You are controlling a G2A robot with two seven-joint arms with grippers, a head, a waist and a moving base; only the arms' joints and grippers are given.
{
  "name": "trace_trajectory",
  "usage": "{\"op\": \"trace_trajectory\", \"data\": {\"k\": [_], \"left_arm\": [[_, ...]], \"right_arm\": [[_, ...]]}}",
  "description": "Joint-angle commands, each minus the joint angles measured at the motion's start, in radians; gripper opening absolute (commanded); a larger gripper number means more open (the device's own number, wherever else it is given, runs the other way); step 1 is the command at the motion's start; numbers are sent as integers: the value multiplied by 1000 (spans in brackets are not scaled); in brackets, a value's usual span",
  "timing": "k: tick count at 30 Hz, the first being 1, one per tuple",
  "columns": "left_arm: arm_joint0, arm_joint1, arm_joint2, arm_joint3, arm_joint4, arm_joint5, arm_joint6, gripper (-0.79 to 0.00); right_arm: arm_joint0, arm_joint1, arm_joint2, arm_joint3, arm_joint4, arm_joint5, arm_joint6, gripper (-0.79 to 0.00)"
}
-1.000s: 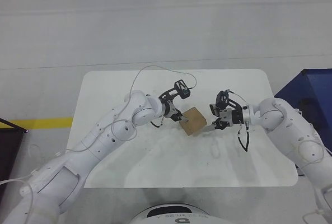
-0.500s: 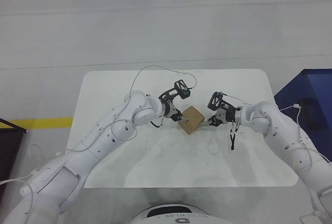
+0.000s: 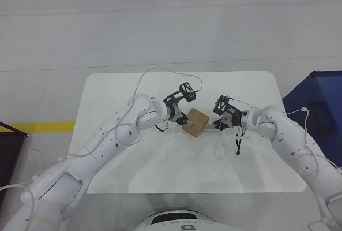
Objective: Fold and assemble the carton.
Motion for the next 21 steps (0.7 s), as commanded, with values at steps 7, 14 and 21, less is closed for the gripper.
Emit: {"op": "trace_trajectory", "data": {"k": [7, 14, 21], "left_arm": [[0, 0, 0, 0, 0, 0, 0, 0], [24, 5, -24, -7, -17, -19, 64, 0], [90, 28, -120, 16, -125, -119, 180, 0]], "right_arm": [[-63, 25, 66, -81, -30, -49, -12, -22], [-187, 57, 180, -215, -95, 57, -73, -92], [-282, 72, 259, -286, -113, 112, -136, -142]]}}
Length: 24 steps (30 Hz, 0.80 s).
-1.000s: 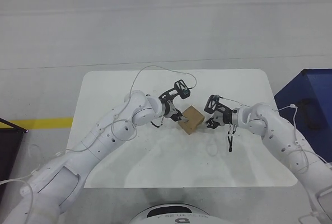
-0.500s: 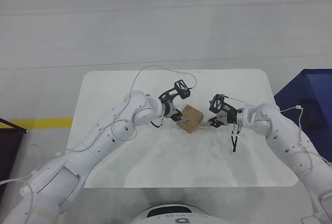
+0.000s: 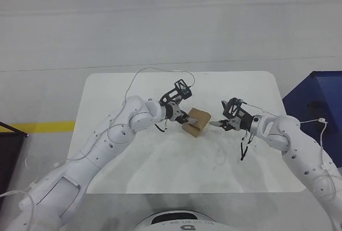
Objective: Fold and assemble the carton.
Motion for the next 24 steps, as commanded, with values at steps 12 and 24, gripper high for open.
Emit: {"op": "trace_trajectory", "data": {"k": [12, 24], "left_arm": [[29, 2, -72, 135, -290, -186, 19, 0], [-26, -46, -17, 322, -558, -223, -91, 0]], "right_arm": [[-93, 1, 59, -69, -38, 58, -89, -246], [-52, -22, 24, -40, -63, 89, -64, -271]]}}
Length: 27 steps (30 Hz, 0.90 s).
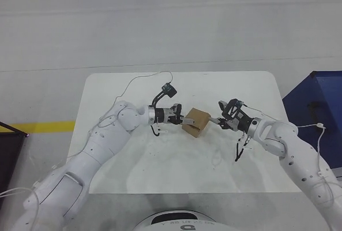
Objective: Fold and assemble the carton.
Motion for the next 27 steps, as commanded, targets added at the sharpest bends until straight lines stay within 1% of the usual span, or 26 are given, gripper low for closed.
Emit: {"op": "trace_trajectory", "data": {"k": [1, 5, 9, 18, 20, 22, 23, 27], "left_arm": [[-5, -7, 0, 33, -53, -9, -1, 0], [-16, -20, 6, 80, -125, -27, -19, 0], [-33, -35, 22, 114, -137, -29, -25, 0], [-63, -67, 56, 172, -140, -37, -24, 0], [-69, -73, 61, 184, -137, -43, -21, 0], [-74, -78, 66, 194, -132, -49, -20, -15], [-76, -80, 68, 198, -130, -50, -19, -37], [-84, -88, 77, 210, -113, -56, -20, -62]], "right_arm": [[-4, 0, 9, 3, -3, -8, -9, -265], [-24, 4, 37, 7, -18, -25, -29, -240], [-37, 5, 52, 10, -25, -38, -36, -234], [-15, -9, 26, 13, -38, -46, -17, -240], [-5, -13, 18, 16, -39, -45, -11, -252], [4, -17, 9, 19, -42, -45, -7, -252], [8, -18, 6, 21, -43, -45, -4, -256], [23, -25, -8, 29, -45, -45, 6, -249]]}}
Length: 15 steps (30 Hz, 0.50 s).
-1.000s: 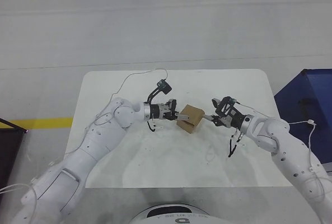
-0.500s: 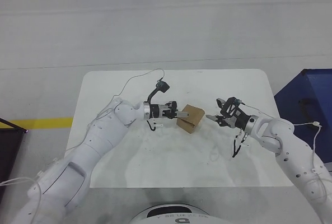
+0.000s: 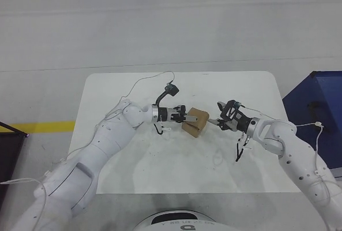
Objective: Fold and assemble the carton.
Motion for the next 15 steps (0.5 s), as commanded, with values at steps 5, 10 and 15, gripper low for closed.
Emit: {"op": "trace_trajectory", "data": {"k": [5, 10, 15], "left_arm": [[-3, -12, 12, 13, 10, -8, -2, -74], [-9, -19, 16, 27, 19, -8, -4, -71], [-12, -25, 18, 30, 25, -11, -9, -46]], "right_arm": [[23, -11, -25, 20, 1, -9, 15, -243], [38, -20, -41, 34, 0, -13, 17, -246], [48, -27, -49, 41, -2, -18, 18, -243]]}}
